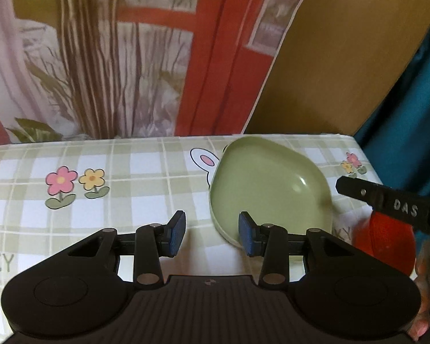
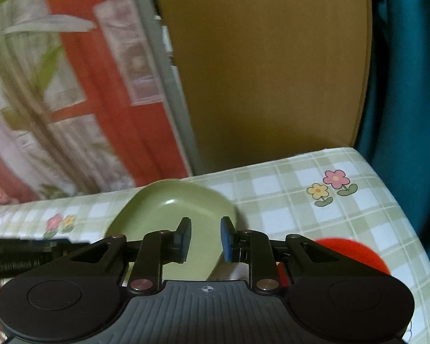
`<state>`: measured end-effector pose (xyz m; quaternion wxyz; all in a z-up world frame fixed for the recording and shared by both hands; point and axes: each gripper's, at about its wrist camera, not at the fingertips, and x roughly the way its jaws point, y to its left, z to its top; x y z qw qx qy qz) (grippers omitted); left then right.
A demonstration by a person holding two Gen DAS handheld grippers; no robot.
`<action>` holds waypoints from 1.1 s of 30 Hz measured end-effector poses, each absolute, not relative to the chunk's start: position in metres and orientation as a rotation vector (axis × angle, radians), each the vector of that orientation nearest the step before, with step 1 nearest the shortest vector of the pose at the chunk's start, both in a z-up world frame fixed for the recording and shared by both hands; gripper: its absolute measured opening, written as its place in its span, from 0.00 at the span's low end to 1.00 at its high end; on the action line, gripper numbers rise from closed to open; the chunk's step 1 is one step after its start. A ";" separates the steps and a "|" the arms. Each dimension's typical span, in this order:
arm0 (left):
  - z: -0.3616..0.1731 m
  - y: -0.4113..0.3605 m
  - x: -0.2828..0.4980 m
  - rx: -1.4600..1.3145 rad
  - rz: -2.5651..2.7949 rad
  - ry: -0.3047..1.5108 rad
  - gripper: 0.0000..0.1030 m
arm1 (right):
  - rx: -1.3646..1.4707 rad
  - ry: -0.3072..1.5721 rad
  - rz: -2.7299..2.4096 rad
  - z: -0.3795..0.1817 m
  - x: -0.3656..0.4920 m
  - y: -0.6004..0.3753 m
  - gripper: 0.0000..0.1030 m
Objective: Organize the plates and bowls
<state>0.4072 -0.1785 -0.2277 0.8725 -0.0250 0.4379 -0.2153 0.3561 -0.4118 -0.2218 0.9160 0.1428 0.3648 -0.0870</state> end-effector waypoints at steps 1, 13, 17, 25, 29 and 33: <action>-0.230 -0.181 0.409 -0.049 -0.451 0.921 0.41 | 0.302 0.765 -0.192 -0.226 0.362 -0.415 0.21; -0.254 -0.186 0.430 -0.077 -0.438 0.977 0.33 | 0.428 0.871 -0.243 -0.256 0.389 -0.432 0.21; -0.253 -0.185 0.429 -0.113 -0.478 0.970 0.14 | 0.427 0.885 -0.249 -0.258 0.393 -0.432 0.18; -0.237 -0.179 0.411 -0.058 -0.471 0.929 0.13 | 0.452 0.862 -0.249 -0.248 0.379 -0.425 0.10; -0.220 -0.167 0.398 -0.059 -0.473 0.911 0.13 | 0.466 0.826 -0.220 -0.233 0.364 -0.417 0.10; -0.203 -0.148 0.379 -0.054 -0.470 0.884 0.13 | 0.510 0.799 -0.201 -0.219 0.344 -0.405 0.10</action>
